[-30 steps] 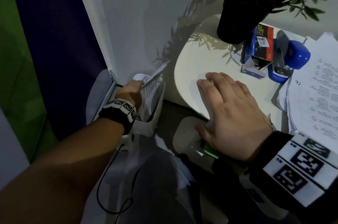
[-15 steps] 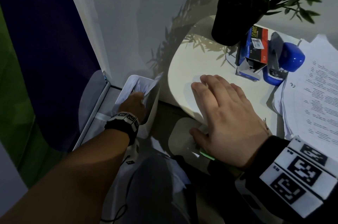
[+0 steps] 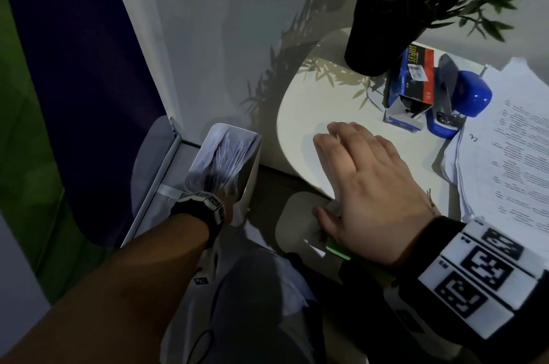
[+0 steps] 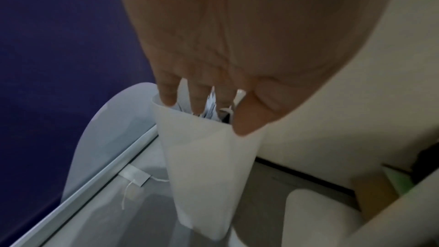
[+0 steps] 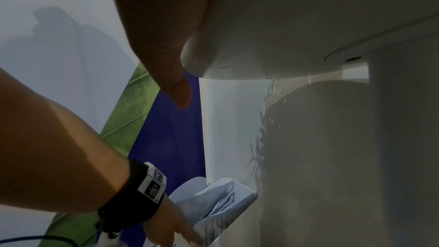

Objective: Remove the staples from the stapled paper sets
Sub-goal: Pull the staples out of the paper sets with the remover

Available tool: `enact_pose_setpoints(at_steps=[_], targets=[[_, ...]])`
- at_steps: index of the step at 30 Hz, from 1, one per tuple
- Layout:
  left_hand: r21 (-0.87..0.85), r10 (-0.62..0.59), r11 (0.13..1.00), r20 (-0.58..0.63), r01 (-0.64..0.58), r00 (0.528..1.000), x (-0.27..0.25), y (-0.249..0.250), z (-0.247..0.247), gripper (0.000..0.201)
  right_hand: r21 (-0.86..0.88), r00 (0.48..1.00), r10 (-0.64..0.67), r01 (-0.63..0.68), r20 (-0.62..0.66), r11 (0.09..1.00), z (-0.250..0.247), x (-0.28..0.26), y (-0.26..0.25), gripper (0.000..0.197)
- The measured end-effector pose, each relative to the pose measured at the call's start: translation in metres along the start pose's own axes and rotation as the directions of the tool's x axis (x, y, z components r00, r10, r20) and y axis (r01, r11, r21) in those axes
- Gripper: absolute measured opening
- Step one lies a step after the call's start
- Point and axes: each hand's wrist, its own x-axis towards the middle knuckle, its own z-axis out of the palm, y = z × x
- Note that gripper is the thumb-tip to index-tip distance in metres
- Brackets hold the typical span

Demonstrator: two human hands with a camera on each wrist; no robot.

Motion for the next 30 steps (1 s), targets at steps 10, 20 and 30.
enact_pose_setpoints(at_steps=[10, 20, 30], targets=[[-0.525, -0.034, 0.772, -0.596, -0.358, 0.802, -0.127, -0.001, -0.081, 0.029, 0.059, 0.992, 0.003, -0.010, 0.123, 0.998, -0.016, -0.001, -0.003, 0.086], [-0.514, 0.100, 0.356, -0.809, -0.781, 0.579, -0.276, 0.121, -0.150, 0.022, 0.358, 0.920, 0.380, -0.325, -0.094, 0.875, -0.080, -0.081, 0.077, 0.040], [-0.271, 0.306, 0.849, -0.448, -0.454, 0.840, -0.266, 0.233, -0.174, 0.026, -0.024, 0.647, 0.623, -0.685, 0.441, 0.728, -0.090, -0.153, 0.190, 0.045]])
